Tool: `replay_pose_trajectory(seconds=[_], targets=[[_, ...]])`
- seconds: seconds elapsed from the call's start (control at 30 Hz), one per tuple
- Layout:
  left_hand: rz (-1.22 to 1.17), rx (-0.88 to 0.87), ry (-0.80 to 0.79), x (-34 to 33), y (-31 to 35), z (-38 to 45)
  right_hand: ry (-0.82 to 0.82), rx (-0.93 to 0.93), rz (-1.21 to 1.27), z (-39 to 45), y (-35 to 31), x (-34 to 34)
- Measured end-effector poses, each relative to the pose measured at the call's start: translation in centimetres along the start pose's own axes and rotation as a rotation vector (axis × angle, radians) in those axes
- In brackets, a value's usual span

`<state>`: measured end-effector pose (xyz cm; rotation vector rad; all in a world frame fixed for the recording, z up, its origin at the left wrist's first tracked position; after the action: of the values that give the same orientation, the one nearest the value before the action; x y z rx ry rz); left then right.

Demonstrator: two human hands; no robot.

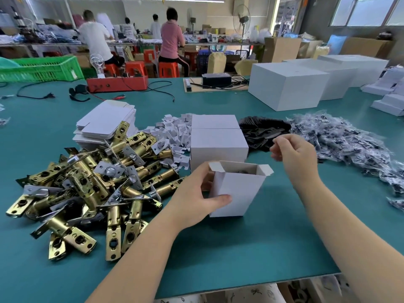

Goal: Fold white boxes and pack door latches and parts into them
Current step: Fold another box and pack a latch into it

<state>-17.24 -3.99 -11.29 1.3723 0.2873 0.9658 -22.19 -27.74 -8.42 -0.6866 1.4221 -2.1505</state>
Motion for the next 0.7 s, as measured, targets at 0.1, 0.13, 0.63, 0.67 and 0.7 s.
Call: replay_pose_trajectory(seconds=[0.1, 0.13, 0.63, 0.67, 0.7], targets=[[-0.132, 0.08, -0.025, 0.3, -0.6, 0.2, 0.166, -0.182, -0.407, 3.2, 4.8, 3.9], [-0.172, 0.096, -0.043, 0.5, -0.7, 0.4, 0.2, -0.238, -0.511, 4.0, 6.2, 5.1], [-0.249, 0.156, -0.083, 0.4, -1.1, 0.2, 0.176, -0.348, -1.005, 6.3, 9.1, 8.1], [-0.245, 0.158, -0.083, 0.4, -1.1, 0.2, 0.188, -0.344, -0.973, 6.2, 9.0, 8.1], [-0.244, 0.161, -0.082, 0.5, -1.1, 0.2, 0.193, -0.337, -0.957, 6.0, 8.9, 8.0]])
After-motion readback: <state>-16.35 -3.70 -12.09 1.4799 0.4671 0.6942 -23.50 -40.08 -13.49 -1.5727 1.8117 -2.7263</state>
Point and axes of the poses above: each hand's wrist, its own z-axis towards the middle knuckle, its own x-axis out of the back of the hand, y = z × x, the point moved 2 cm from there along z, towards the middle knuckle, and after that the axes turned 2 degrees about -x, right-handed, at the moved point
